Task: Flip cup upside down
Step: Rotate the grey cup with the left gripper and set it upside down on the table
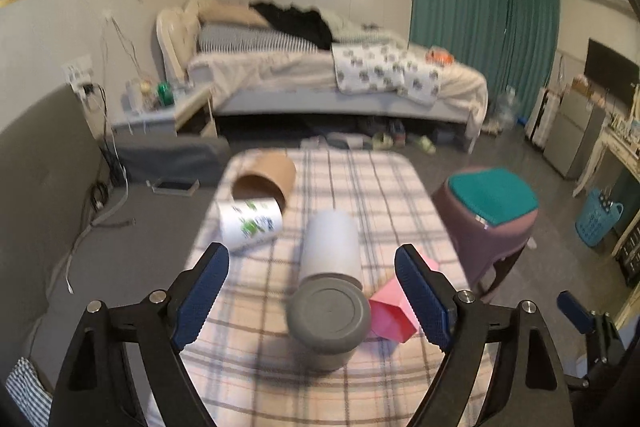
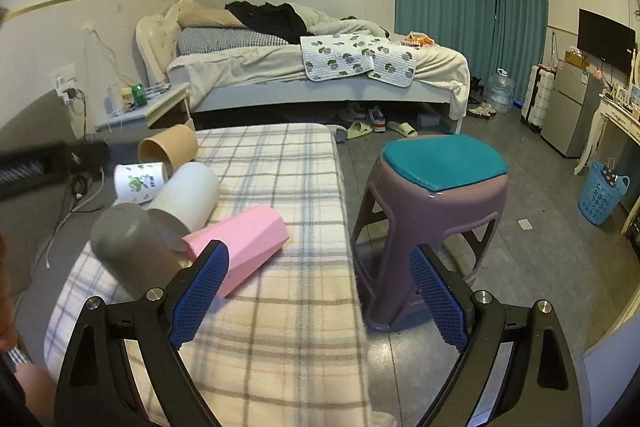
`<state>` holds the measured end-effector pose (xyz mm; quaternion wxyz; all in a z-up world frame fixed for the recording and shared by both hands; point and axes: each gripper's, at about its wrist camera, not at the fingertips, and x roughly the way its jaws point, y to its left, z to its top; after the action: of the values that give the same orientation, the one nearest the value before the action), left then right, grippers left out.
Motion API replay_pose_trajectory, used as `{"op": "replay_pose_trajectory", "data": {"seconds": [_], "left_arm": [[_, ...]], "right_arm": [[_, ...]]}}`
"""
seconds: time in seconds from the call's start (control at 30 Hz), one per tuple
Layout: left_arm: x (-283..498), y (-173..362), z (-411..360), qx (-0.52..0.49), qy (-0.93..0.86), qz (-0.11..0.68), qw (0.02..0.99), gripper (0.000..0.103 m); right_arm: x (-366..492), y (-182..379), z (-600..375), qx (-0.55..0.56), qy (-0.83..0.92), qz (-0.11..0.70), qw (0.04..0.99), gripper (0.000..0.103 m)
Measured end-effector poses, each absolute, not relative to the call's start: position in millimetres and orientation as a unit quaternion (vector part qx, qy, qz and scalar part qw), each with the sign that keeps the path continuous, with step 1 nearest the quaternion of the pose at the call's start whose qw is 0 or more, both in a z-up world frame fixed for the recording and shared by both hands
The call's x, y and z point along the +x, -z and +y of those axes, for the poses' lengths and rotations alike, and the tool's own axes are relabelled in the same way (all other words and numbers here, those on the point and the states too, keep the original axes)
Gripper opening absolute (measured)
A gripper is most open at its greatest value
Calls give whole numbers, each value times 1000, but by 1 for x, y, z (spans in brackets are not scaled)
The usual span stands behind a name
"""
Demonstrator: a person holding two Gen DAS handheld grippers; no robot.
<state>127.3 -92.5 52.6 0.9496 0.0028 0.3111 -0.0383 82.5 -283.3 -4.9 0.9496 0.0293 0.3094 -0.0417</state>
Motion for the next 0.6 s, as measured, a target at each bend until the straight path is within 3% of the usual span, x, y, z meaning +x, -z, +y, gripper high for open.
{"op": "replay_pose_trajectory", "data": {"seconds": [0.3,0.43,0.6], "left_arm": [[50,-55,-59,36,25,217,975,99],[18,-35,-38,25,14,190,981,100],[1,-11,-14,9,-5,194,981,103]], "right_arm": [[37,-10,-265,47,27,274,960,92],[19,-12,-252,40,29,260,964,102],[-2,-12,-232,22,26,246,969,103]]}}
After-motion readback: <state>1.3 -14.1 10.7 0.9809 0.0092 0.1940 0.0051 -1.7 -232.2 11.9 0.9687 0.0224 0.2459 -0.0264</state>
